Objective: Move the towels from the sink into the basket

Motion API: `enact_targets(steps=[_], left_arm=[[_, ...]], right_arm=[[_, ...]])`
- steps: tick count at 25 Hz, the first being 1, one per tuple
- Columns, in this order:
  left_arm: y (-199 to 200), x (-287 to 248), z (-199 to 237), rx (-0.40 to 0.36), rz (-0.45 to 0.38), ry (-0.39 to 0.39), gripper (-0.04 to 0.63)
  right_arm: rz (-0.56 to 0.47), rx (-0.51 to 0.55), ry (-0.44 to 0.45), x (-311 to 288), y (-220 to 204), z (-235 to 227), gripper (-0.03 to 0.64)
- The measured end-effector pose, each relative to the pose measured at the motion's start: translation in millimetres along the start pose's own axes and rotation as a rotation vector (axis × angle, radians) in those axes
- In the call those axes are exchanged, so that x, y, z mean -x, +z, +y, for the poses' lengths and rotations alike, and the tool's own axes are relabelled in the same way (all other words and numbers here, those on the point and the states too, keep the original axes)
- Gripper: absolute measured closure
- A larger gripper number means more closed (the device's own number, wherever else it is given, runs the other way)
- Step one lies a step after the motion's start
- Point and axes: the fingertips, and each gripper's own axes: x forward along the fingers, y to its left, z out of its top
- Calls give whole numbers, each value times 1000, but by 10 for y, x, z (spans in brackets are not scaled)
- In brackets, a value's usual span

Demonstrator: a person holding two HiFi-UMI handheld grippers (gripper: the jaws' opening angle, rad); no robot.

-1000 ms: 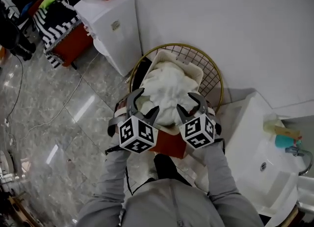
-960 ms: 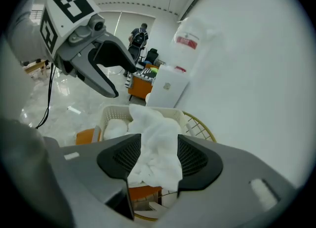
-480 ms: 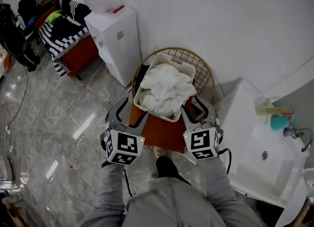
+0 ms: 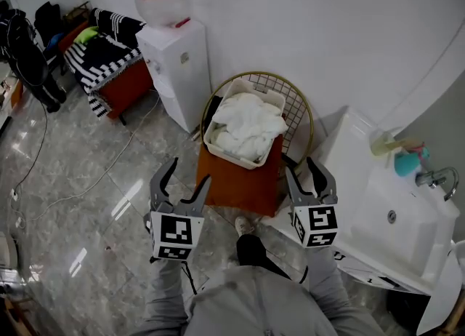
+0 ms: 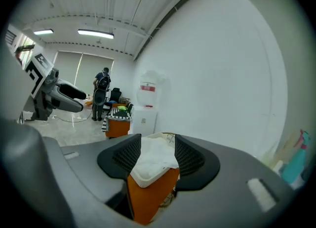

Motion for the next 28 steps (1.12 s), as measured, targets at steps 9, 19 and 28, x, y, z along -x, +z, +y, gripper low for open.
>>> enact_targets(steps=[9, 19, 28], left_arm=[[101, 245, -67, 110, -55, 20, 232], [308, 107, -195, 154, -86, 38, 232], [396, 44, -279, 152, -81, 80, 232]], right_arm=[[-10, -87, -54, 442, -35, -118, 405], [-67, -112, -28, 409, 138, -184, 405], [-18, -79, 12, 331, 32, -292, 405]])
